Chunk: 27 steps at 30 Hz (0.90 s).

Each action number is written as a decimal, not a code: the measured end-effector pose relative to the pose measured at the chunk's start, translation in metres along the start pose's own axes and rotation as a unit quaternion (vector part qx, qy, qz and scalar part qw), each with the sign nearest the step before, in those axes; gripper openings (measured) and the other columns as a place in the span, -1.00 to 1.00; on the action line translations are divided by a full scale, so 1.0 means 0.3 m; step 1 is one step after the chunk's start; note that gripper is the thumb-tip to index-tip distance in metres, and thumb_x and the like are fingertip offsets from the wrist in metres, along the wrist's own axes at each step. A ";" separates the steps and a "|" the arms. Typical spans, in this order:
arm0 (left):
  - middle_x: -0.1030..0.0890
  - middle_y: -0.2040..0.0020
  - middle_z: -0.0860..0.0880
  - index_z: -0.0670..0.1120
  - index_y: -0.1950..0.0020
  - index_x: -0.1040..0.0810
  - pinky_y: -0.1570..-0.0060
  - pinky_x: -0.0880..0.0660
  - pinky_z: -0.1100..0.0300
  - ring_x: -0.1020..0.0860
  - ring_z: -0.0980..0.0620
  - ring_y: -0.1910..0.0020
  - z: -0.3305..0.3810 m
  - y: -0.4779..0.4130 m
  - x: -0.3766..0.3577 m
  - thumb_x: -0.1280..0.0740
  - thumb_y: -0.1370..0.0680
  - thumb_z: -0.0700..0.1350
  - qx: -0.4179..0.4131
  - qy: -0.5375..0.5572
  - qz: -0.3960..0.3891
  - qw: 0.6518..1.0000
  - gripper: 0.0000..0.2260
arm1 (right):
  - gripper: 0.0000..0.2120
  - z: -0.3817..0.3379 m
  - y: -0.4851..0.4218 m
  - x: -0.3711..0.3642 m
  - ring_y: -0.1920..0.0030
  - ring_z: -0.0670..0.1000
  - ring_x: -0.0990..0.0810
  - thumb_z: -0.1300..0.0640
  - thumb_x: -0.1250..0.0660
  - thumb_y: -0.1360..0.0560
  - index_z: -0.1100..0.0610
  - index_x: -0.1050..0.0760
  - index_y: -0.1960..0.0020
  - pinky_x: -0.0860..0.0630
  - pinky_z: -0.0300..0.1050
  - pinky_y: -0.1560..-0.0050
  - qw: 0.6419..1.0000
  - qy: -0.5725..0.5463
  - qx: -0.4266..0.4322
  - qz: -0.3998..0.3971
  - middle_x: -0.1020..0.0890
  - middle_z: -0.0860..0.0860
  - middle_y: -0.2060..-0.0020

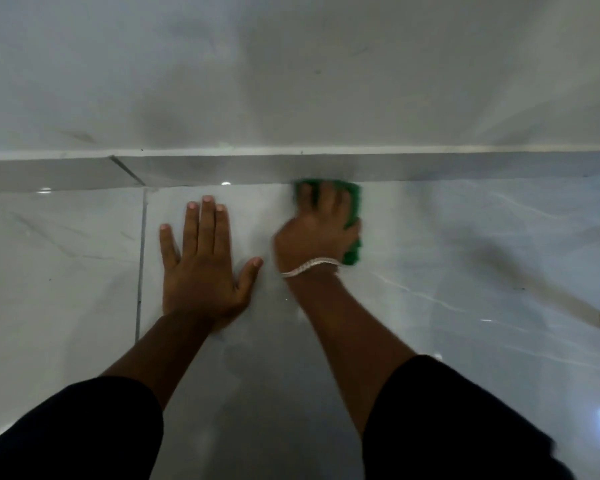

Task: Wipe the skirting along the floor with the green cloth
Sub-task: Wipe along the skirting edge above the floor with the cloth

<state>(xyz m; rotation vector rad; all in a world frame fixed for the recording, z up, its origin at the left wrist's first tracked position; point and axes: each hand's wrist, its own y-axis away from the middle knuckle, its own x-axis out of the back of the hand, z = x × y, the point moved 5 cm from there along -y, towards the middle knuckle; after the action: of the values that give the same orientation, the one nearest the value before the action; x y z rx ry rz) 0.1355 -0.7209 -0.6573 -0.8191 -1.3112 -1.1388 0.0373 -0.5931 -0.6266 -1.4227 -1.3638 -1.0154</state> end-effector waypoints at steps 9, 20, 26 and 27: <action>0.04 -0.65 -0.16 -0.18 -0.62 0.03 -0.52 0.09 -0.31 0.08 -0.14 -0.63 0.001 0.000 0.002 0.04 -0.53 0.31 -0.001 -0.001 -0.006 1.000 -0.19 | -0.50 0.118 -0.085 0.030 -0.31 0.21 -0.39 0.07 -0.23 -0.33 -0.08 -0.45 -0.28 -0.40 0.20 -0.12 0.974 0.048 0.204 -0.086 -0.49 0.04 -0.28; 0.09 -0.65 -0.17 -0.18 -0.62 0.10 -0.52 0.12 -0.32 0.13 -0.16 -0.63 -0.002 -0.001 -0.007 0.04 -0.53 0.32 -0.006 0.005 0.001 1.000 -0.18 | -0.48 0.311 -0.154 0.087 -0.38 0.27 -0.25 0.14 -0.17 -0.35 0.07 -0.44 -0.31 -0.30 0.26 -0.22 0.994 0.019 -0.101 -0.028 -0.39 0.15 -0.34; 0.07 -0.65 -0.16 -0.18 -0.62 0.10 -0.52 0.13 -0.30 0.12 -0.15 -0.63 -0.006 0.001 -0.010 0.06 -0.53 0.33 -0.001 0.001 0.004 1.000 -0.18 | -0.48 -0.039 -0.003 0.006 -0.24 0.27 -0.44 0.11 -0.14 -0.23 0.11 -0.56 -0.15 -0.37 0.19 -0.07 0.993 -0.018 0.098 -0.056 -0.55 0.15 -0.18; 0.07 -0.65 -0.16 -0.17 -0.62 0.10 -0.52 0.12 -0.31 0.11 -0.14 -0.63 -0.005 0.000 -0.009 0.06 -0.53 0.33 0.000 0.000 0.002 1.000 -0.18 | -0.50 -0.028 -0.018 0.011 -0.24 0.27 -0.44 0.11 -0.18 -0.25 0.09 -0.55 -0.17 -0.39 0.19 -0.07 0.988 -0.006 0.135 -0.070 -0.54 0.14 -0.20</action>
<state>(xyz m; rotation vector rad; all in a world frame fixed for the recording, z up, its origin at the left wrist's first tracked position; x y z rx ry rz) 0.1363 -0.7219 -0.6602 -0.8218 -1.3089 -1.1358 0.0324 -0.6004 -0.6209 -1.1459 -1.5626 -0.8722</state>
